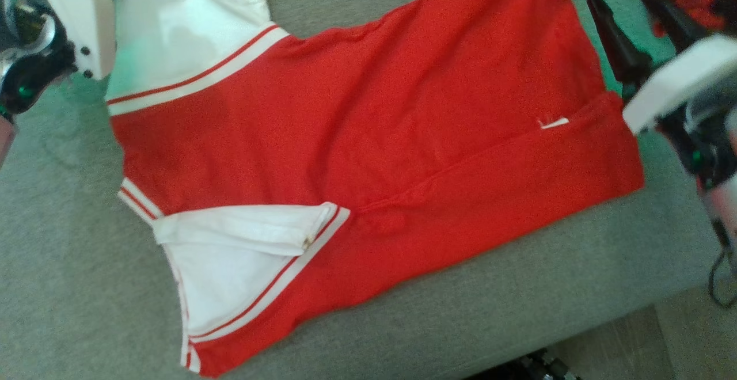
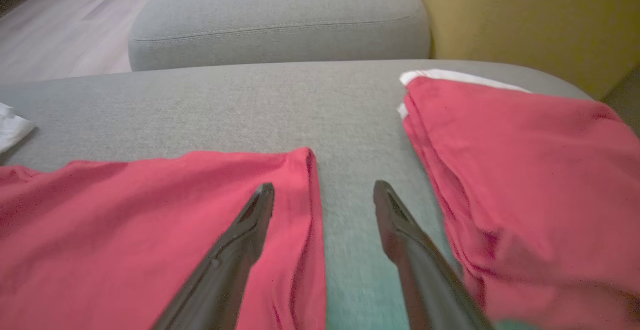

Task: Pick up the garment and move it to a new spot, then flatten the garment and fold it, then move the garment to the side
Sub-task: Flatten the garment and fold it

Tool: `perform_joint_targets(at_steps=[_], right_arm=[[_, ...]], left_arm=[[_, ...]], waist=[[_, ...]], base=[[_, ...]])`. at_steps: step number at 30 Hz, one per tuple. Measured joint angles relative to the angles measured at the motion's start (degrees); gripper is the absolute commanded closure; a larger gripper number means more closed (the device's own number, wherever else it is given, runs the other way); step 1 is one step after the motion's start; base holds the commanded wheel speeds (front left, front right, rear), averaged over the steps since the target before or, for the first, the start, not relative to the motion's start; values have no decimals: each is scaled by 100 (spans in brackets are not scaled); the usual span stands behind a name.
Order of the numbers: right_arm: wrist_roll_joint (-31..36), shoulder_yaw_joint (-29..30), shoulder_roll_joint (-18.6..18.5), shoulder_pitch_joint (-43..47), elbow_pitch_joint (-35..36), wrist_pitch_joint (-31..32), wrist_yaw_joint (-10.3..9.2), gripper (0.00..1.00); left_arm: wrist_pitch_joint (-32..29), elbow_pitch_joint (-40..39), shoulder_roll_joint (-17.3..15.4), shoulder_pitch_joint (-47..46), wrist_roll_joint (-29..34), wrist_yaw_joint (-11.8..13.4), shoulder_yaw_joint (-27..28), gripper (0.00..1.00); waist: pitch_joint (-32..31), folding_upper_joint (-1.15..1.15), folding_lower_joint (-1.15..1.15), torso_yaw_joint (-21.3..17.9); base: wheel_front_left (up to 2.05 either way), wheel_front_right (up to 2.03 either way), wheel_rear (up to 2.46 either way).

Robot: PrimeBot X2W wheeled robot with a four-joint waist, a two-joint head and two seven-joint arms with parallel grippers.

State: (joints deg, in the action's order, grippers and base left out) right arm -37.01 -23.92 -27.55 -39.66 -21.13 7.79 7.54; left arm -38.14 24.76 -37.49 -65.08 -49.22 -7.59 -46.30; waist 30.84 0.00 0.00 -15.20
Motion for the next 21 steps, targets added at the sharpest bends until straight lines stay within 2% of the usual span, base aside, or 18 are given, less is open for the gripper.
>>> perform_joint_targets(at_steps=[9,21], right_arm=[[-280,-776,127,-1073,-1095,783,0,0],[-571,-1461,153,-1708,-1751,935,0,0]], left_arm=[[354,-243,-5,-170,-381,0,-341,100],[573,-172,-102,-392,-684,0,-806,100]], waist=[[18,0,0,306],[29,0,0,371]], base=[[0,0,0],[0,0,0]])
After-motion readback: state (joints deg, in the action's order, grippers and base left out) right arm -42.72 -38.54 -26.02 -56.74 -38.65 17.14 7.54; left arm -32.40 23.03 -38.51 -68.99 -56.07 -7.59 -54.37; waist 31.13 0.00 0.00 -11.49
